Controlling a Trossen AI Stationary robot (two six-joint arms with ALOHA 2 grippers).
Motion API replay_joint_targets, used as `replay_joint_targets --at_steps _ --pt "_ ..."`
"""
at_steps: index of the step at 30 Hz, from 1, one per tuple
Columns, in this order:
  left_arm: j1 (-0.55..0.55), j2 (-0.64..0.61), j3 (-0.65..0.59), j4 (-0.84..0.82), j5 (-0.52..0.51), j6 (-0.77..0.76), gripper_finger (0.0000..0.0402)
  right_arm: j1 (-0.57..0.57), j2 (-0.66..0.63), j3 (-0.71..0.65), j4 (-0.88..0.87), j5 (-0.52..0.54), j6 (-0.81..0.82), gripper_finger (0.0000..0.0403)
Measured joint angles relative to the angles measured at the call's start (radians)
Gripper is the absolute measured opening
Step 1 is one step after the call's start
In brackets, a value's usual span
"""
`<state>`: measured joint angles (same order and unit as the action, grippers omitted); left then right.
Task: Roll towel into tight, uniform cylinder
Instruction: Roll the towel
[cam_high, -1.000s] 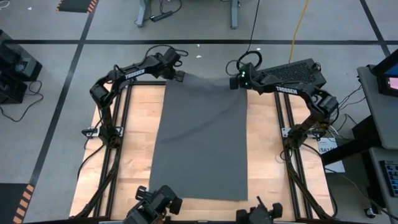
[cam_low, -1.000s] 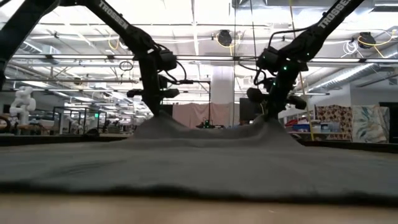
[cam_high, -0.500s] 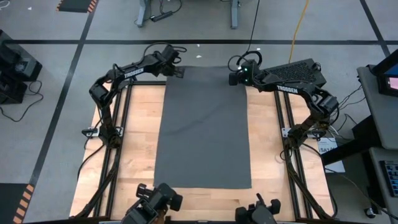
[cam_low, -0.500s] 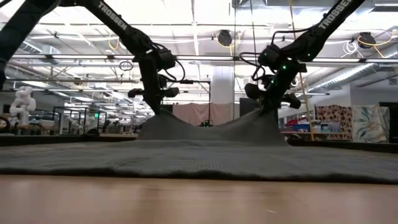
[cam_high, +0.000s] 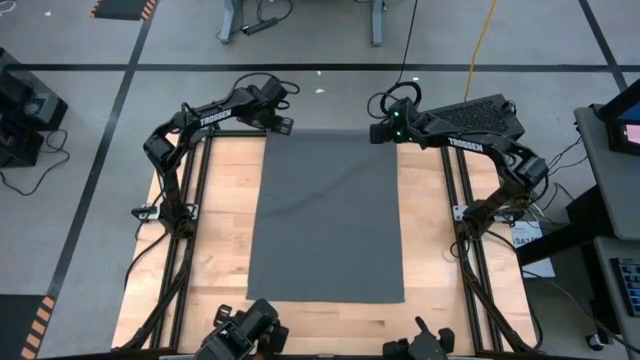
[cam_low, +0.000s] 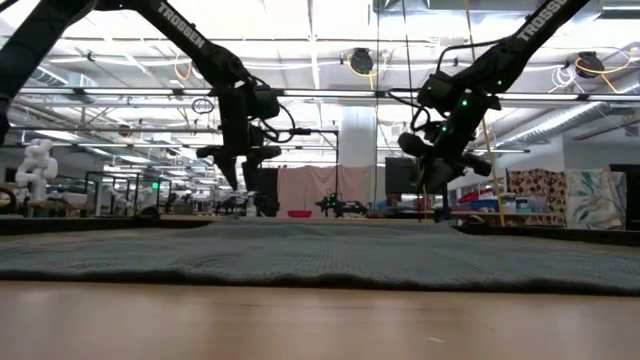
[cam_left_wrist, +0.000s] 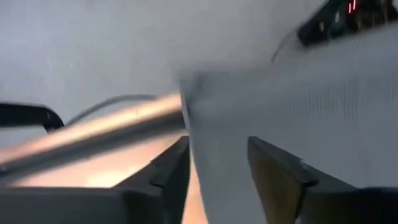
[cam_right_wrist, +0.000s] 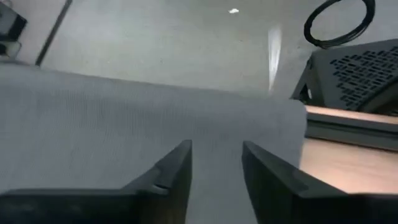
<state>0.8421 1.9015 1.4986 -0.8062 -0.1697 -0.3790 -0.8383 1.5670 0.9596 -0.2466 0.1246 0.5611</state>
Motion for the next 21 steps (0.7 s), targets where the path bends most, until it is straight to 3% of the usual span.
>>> replay_joint_targets --at_steps 5,12,17,21 --pt "-0.011 0.000 0.000 -0.129 0.108 0.064 0.0211 0.001 -0.059 0.000 -0.098 -0.006 -0.028 0.0171" --pt "-0.097 -0.028 -0.001 -0.314 0.193 0.096 0.0214 0.058 -0.157 0.000 -0.330 -0.130 -0.040 0.0185" --pt "-0.204 -0.098 -0.001 -0.346 0.241 0.085 0.0214 0.193 -0.251 0.000 -0.518 -0.156 0.057 0.0185" --pt "-0.316 -0.141 -0.001 -0.403 0.281 0.090 0.0214 0.338 -0.312 0.000 -0.547 -0.149 0.166 0.0185"
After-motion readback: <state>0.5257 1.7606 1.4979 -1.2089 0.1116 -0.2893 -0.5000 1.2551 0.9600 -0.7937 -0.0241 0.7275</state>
